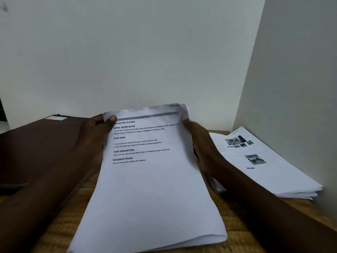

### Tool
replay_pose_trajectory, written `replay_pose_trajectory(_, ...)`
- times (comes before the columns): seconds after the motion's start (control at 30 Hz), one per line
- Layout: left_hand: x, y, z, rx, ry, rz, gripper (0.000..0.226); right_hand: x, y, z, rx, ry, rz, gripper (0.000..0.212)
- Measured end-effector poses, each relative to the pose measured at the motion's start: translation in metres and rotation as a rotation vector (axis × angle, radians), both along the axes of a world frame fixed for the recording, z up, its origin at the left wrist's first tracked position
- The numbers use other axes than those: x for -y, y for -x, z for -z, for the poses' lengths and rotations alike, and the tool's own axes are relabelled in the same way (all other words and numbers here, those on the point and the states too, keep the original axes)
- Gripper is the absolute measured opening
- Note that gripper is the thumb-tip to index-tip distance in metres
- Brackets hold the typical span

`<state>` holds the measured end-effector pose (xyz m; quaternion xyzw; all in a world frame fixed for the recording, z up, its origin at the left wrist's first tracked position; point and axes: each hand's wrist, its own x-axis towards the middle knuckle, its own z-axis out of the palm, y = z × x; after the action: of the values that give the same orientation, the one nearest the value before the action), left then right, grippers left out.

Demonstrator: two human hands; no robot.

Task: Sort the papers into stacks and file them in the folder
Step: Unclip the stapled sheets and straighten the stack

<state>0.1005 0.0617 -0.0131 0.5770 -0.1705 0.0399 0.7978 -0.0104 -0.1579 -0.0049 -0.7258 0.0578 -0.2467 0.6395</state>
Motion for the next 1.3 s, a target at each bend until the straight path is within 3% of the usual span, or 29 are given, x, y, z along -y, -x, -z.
replay_pose_trajectory(0.1,-0.004,-0.003,-0.002,-0.046,0.04,0.031,0.011,0.005,0.003,0.007,-0.094,0.118,-0.089,0.03)
replay_pose_trajectory(0.2,-0.007,-0.002,-0.005,-0.064,0.048,0.066,0.015,0.005,0.003,0.009,-0.116,0.093,-0.106,0.03)
replay_pose_trajectory(0.33,-0.009,0.004,-0.014,-0.121,0.027,0.239,0.043,0.005,0.005,0.001,-0.049,0.057,-0.029,0.028)
replay_pose_trajectory(0.47,-0.003,0.025,-0.027,-0.166,-0.059,0.455,0.038,0.009,0.012,-0.016,0.051,-0.031,-0.016,0.018)
replay_pose_trajectory(0.53,0.002,0.029,-0.034,-0.093,-0.068,0.361,0.036,0.008,0.017,-0.024,0.079,-0.058,-0.057,0.016)
replay_pose_trajectory(0.67,0.009,0.046,-0.059,0.211,-0.114,0.065,0.01,-0.001,0.026,-0.044,0.167,-0.074,-0.042,0.007)
replay_pose_trajectory(0.87,0.007,0.092,-0.116,0.486,-0.031,-0.054,0.016,-0.021,0.051,-0.103,0.443,0.063,-0.046,0.01)
replay_pose_trajectory(1.0,0.003,0.106,-0.124,0.502,0.013,-0.072,0.013,-0.037,0.063,-0.112,0.493,0.134,-0.078,0.017)
replay_pose_trajectory(1.2,-0.003,0.105,-0.095,0.366,-0.089,-0.054,0.014,-0.045,0.068,-0.094,0.385,0.167,-0.056,0.018)
replay_pose_trajectory(1.3,-0.005,0.108,-0.101,0.37,-0.096,-0.062,0.015,-0.048,0.074,-0.105,0.42,0.161,-0.064,0.014)
